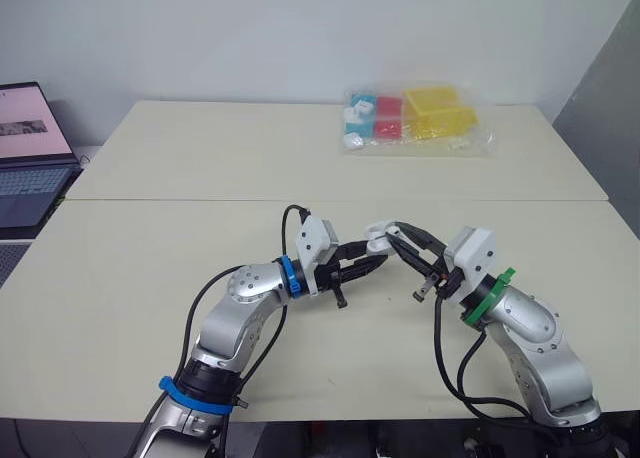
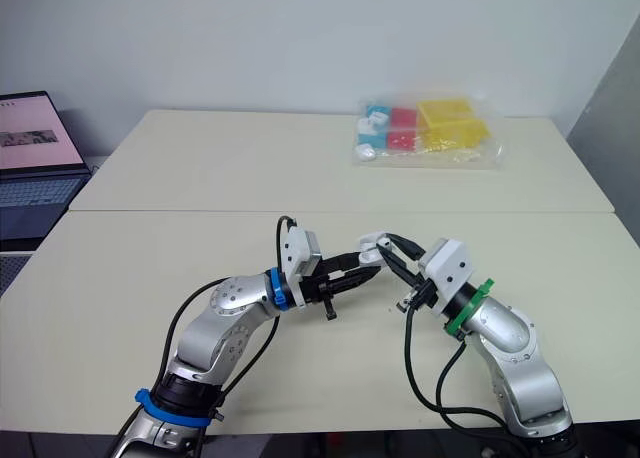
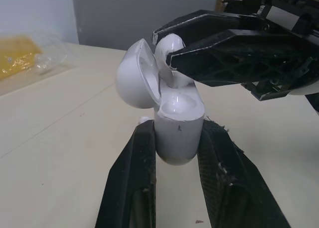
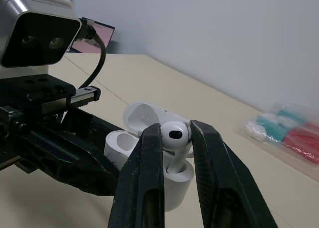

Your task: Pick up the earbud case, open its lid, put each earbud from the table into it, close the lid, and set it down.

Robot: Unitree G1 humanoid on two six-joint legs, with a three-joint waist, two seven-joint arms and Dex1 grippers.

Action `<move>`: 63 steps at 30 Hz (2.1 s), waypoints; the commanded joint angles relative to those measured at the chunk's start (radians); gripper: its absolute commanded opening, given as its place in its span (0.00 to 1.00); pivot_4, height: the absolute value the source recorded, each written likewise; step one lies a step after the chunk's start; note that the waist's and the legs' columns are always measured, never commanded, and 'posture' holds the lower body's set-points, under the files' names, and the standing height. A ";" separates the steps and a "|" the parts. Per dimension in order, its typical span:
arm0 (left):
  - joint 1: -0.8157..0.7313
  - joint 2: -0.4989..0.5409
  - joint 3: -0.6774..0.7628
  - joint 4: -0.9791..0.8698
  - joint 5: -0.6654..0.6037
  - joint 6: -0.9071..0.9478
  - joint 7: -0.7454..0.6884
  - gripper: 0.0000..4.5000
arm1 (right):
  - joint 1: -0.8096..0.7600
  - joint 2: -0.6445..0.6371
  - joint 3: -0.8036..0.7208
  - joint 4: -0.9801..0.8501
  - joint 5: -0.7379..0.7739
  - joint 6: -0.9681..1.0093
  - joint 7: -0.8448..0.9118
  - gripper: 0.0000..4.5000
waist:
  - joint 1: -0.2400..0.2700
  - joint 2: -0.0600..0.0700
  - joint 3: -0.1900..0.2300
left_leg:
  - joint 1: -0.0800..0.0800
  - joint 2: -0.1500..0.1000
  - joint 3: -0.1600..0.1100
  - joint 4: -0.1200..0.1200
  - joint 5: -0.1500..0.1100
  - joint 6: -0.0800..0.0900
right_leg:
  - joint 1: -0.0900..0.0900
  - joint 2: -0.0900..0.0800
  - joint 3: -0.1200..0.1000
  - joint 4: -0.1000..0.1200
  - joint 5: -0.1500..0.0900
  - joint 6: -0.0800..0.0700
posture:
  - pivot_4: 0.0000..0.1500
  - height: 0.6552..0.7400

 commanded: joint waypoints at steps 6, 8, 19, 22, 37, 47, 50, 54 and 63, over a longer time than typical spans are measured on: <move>-0.009 -0.007 0.012 -0.056 -0.017 -0.005 0.006 0.17 | 0.031 -0.017 -0.018 -0.030 0.054 0.032 0.027 0.26 | 0.000 0.000 0.000 | 0.000 0.000 0.000 0.000 0.000 0.000 | 0.000 0.000 0.000 0.000 0.000 0.000 | 1.00 1.00; -0.008 -0.007 0.013 -0.057 -0.016 -0.004 0.007 0.17 | 0.023 -0.023 -0.021 -0.039 0.056 0.045 0.022 0.41 | -0.001 0.000 0.000 | 0.000 0.000 0.000 0.000 0.000 0.000 | 0.000 0.000 0.000 -0.001 0.000 0.000 | 1.00 1.00; 0.014 0.013 0.010 -0.047 0.018 -0.032 0.013 0.17 | 0.056 -0.180 -0.220 -0.246 0.259 0.249 0.075 0.73 | 0.002 0.000 0.000 | -0.001 0.000 0.000 0.000 0.000 0.000 | 0.000 -0.001 0.000 -0.001 0.000 0.000 | 1.00 1.00; 0.023 0.019 0.008 -0.036 0.031 -0.052 0.011 0.17 | 0.086 -0.235 -0.340 -0.250 0.345 0.360 0.048 0.73 | 0.003 0.000 0.000 | -0.001 0.000 0.000 -0.001 0.000 0.000 | 0.000 -0.002 0.000 -0.002 0.000 0.000 | 1.00 1.00; 0.043 0.047 -0.027 -0.026 0.077 -0.128 -0.036 0.17 | -0.296 -0.176 -0.203 0.142 0.160 0.940 -0.336 0.73 | 0.002 0.000 0.000 | -0.004 0.000 0.001 -0.001 0.000 0.001 | -0.004 0.000 0.000 -0.001 0.000 -0.003 | 1.00 1.00; 0.059 0.049 -0.033 -0.033 0.087 -0.141 -0.037 0.17 | -0.370 -0.108 -0.165 0.329 0.116 0.923 -0.328 0.73 | 0.000 0.000 0.000 | -0.004 0.000 0.002 -0.002 0.000 0.001 | -0.005 0.000 0.001 -0.001 0.000 -0.002 | 1.00 1.00; 0.060 0.051 -0.032 -0.033 0.088 -0.141 -0.037 0.17 | -0.387 -0.067 -0.150 0.359 0.093 0.894 -0.342 0.73 | -0.001 0.000 0.000 | -0.004 0.000 0.002 -0.002 0.000 0.001 | -0.005 0.001 0.001 0.000 0.000 -0.002 | 1.00 1.00; 0.059 0.048 -0.033 -0.034 0.090 -0.140 -0.034 0.17 | -0.392 -0.040 -0.147 0.380 0.071 0.887 -0.352 0.73 | -0.002 0.000 0.000 | -0.004 0.000 0.002 -0.002 0.000 0.001 | -0.005 0.001 0.001 0.000 0.000 -0.002 | 1.00 1.00; 0.064 0.046 -0.036 -0.031 0.096 -0.147 -0.032 0.17 | -0.387 -0.027 -0.150 0.405 0.037 0.903 -0.368 0.69 | -0.002 0.000 0.000 | -0.003 0.000 0.002 -0.002 0.000 0.001 | -0.005 0.001 0.001 0.000 0.000 -0.002 | 1.00 1.00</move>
